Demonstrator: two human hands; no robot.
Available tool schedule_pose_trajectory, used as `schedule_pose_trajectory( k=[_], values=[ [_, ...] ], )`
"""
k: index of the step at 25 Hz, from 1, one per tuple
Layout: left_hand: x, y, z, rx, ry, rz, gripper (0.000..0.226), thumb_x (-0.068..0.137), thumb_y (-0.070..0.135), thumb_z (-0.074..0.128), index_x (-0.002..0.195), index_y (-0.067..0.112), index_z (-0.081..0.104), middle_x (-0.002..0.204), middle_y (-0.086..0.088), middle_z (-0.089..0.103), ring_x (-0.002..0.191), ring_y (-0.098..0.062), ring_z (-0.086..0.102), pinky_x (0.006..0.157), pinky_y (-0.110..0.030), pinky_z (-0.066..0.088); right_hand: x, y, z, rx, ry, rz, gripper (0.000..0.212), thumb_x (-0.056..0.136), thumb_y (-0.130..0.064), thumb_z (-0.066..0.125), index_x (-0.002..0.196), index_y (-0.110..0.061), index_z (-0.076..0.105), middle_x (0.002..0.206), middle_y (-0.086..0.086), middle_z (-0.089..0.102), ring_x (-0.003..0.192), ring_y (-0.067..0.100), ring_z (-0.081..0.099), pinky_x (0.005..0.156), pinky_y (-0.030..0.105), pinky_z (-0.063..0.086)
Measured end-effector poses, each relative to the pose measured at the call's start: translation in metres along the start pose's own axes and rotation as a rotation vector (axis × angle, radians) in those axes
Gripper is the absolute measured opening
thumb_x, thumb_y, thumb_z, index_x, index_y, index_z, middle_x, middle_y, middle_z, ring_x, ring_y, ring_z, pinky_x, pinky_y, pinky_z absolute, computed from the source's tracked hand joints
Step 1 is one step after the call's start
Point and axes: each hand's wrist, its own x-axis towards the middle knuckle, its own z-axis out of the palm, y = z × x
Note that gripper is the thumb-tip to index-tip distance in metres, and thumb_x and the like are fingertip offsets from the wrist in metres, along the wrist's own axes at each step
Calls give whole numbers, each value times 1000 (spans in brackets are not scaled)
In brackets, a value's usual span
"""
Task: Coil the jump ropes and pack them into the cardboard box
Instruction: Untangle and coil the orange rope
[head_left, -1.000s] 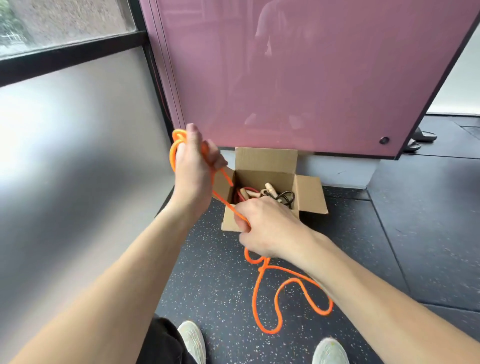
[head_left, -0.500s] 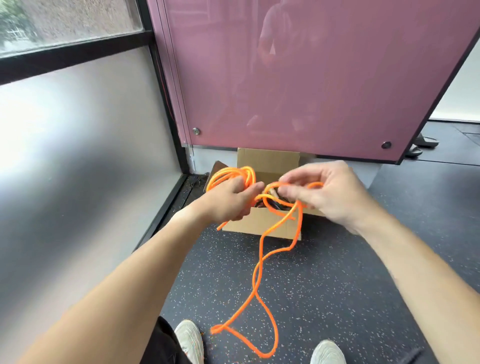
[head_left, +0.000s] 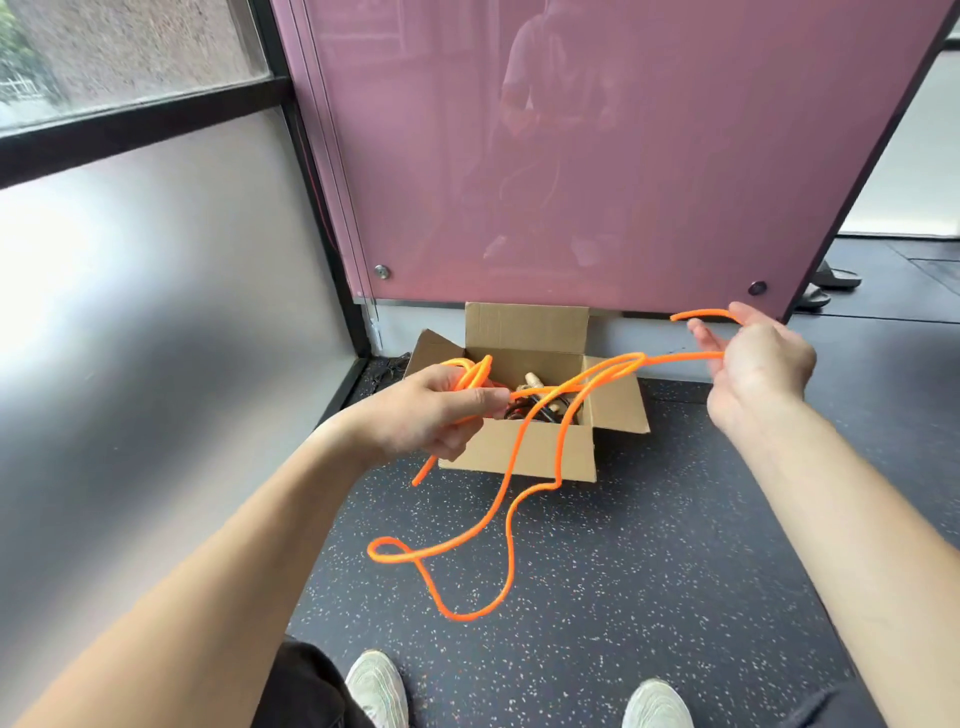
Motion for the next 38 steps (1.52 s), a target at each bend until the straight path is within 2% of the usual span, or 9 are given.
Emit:
schedule_pose_trajectory(
  k=[3,8,13,16,20,26,28,32,38],
  values=[
    [-1,1,-2,-86,64,78,27,96,25,59,81,5,50,46,4,24,41,-11,15,46,-28,13,11,2,-6,-202,-20,-20,39,94,2,42,121,-11,66,136,10,56,77,18,75,61,26,58],
    [1,0,-9,-88,188,136,28,97,30,53,88,4,49,48,4,22,45,-12,13,49,-31,9,-43,14,-3,-801,-578,123,49,99,-60,43,126,-22,56,115,-1,56,107,26,63,88,46,53],
    [5,1,-2,-38,266,124,27,107,20,43,82,9,45,47,6,24,40,-9,18,46,-25,14,-104,33,10,-1070,-567,-548,50,90,-71,43,104,-25,56,119,2,46,124,27,43,105,46,37],
    [6,0,-1,-14,257,132,28,107,20,44,81,9,46,48,6,25,41,-9,18,42,-20,19,-116,44,8,-1138,-631,-708,60,73,-77,56,115,-34,55,114,-5,46,116,22,45,97,46,42],
    [8,-4,-2,99,280,115,31,106,23,47,87,0,52,45,7,31,39,-10,24,41,-21,26,-98,51,5,-978,-868,-928,17,83,-40,75,95,-28,71,82,-11,68,74,12,61,70,37,53],
    [17,-5,-5,232,518,60,44,102,33,51,67,7,52,41,4,42,39,-16,38,51,-28,39,-96,48,8,-726,-804,-1251,13,93,-25,72,91,-13,76,70,-1,72,59,17,66,54,35,52],
    [22,-7,-14,189,705,9,44,100,34,50,62,12,50,41,3,45,41,-19,43,56,-30,43,-101,39,8,-553,-836,-1166,21,98,-23,66,81,-12,68,67,0,70,62,16,69,57,35,54],
    [17,-14,-39,-14,981,-96,41,98,30,47,60,15,43,47,2,45,46,-20,42,60,-30,41,-100,8,3,-213,-1157,-416,63,99,-45,53,41,-24,43,40,-6,38,39,18,36,50,35,34],
    [24,-8,-23,-18,1016,-104,33,97,28,43,68,13,44,58,-6,48,53,-22,43,55,-28,35,-38,-13,-1,-481,-655,-489,38,61,-35,65,40,-14,41,47,2,28,48,17,26,55,31,23]
  ],
)
